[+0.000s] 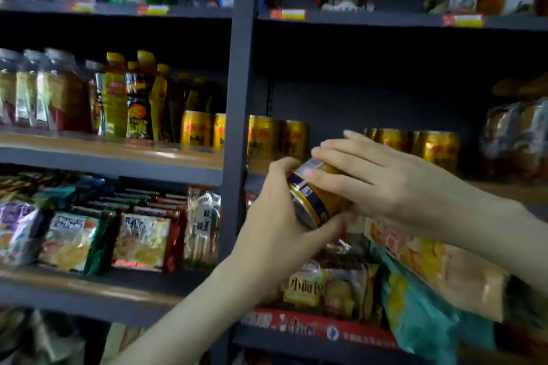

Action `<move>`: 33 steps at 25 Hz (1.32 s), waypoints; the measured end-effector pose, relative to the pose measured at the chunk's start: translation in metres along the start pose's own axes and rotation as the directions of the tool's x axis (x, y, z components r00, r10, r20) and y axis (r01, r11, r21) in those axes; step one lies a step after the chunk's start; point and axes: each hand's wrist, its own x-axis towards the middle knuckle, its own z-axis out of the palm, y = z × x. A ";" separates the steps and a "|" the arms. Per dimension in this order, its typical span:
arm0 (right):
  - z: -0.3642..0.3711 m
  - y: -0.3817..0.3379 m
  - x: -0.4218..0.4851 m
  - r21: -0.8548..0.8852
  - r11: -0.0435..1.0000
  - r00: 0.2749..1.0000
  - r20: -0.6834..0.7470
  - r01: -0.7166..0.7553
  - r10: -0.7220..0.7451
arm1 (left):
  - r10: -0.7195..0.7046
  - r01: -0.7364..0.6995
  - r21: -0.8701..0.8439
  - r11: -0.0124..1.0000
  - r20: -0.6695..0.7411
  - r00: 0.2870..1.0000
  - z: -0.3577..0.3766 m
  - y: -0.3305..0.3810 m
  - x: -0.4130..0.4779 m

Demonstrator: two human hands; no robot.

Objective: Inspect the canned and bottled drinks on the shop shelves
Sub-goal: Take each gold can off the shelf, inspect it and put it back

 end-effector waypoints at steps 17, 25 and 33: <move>0.084 -0.242 -0.069 0.693 -0.668 0.415 0.710 -0.271 0.568 | -0.618 0.783 -0.227 0.579 0.505 0.603 0.031 -0.087 -0.195; 0.106 -0.276 -0.073 0.823 -0.232 0.618 0.549 -0.519 0.563 | -0.641 0.799 -0.443 0.408 0.484 0.596 0.035 -0.081 -0.202; 0.116 -0.278 -0.089 0.688 -0.291 0.583 0.721 -0.665 0.374 | -0.674 0.902 -0.422 0.086 0.642 0.365 0.028 -0.098 -0.205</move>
